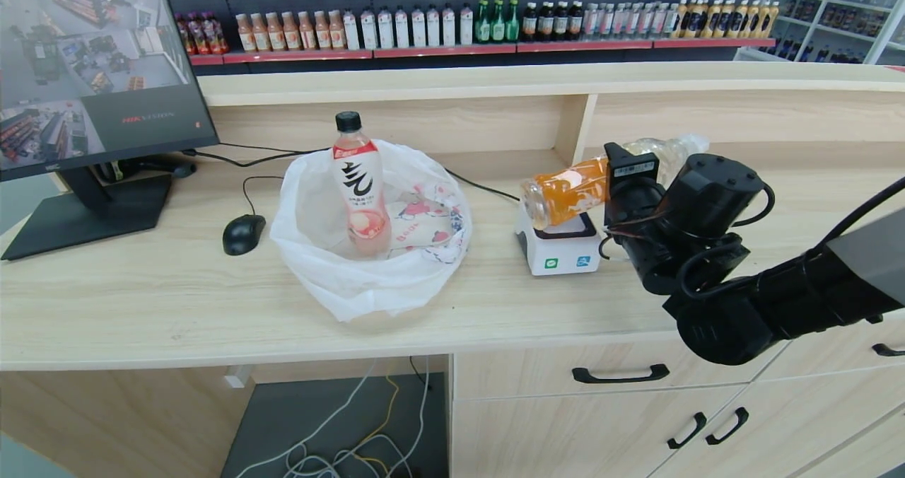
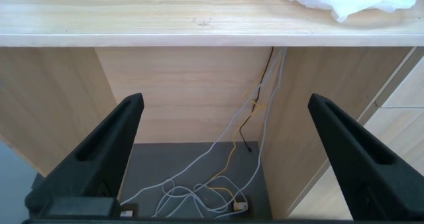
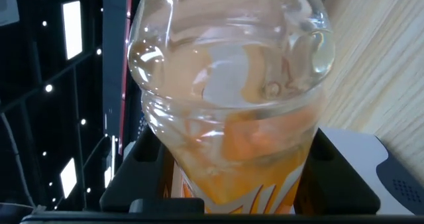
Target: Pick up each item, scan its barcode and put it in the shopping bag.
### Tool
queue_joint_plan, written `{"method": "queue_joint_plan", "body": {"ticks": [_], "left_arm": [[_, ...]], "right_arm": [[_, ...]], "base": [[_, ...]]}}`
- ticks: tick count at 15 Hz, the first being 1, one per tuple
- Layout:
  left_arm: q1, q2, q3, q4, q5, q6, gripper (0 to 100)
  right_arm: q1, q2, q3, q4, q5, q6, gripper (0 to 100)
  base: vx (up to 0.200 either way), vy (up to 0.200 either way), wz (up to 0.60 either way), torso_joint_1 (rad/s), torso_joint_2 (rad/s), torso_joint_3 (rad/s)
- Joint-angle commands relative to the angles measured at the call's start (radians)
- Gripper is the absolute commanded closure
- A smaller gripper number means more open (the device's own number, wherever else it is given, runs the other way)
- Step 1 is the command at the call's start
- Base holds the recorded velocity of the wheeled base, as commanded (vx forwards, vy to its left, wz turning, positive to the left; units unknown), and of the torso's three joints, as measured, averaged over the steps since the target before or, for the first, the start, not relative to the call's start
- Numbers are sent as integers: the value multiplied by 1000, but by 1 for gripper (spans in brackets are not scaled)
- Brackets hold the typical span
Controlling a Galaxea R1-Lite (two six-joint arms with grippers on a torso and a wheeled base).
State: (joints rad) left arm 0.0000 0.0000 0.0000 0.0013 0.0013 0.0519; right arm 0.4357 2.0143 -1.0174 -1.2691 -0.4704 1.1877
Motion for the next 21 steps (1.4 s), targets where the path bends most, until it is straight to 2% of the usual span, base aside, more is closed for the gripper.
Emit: {"method": "queue_joint_plan", "body": {"ticks": [1, 4, 6, 10, 14, 19, 21], "left_arm": [[0, 0, 0, 2, 0, -3, 0], [0, 0, -2, 2, 0, -12, 0], [0, 0, -2, 2, 2, -14, 0], [0, 0, -2, 2, 2, -24, 0], [0, 0, 0, 2, 2, -24, 0], [0, 0, -2, 2, 2, -24, 0], [0, 0, -2, 2, 2, -24, 0]], "right_arm": [[0, -12, 3, 1, -2, -2, 100], [1, -43, 16, 4, -5, -26, 100], [6, -61, 26, 4, 3, -112, 100], [49, -86, 14, 1, 23, -367, 100], [80, -169, -15, 14, 188, -642, 100], [75, -192, -23, 5, 216, -1020, 100], [74, -190, -7, -64, 303, -1154, 100]], "base": [[0, 0, 0, 0, 0, 0], [0, 0, 0, 0, 0, 0], [0, 0, 0, 0, 0, 0], [0, 0, 0, 0, 0, 0], [0, 0, 0, 0, 0, 0], [0, 0, 0, 0, 0, 0], [0, 0, 0, 0, 0, 0]]}}
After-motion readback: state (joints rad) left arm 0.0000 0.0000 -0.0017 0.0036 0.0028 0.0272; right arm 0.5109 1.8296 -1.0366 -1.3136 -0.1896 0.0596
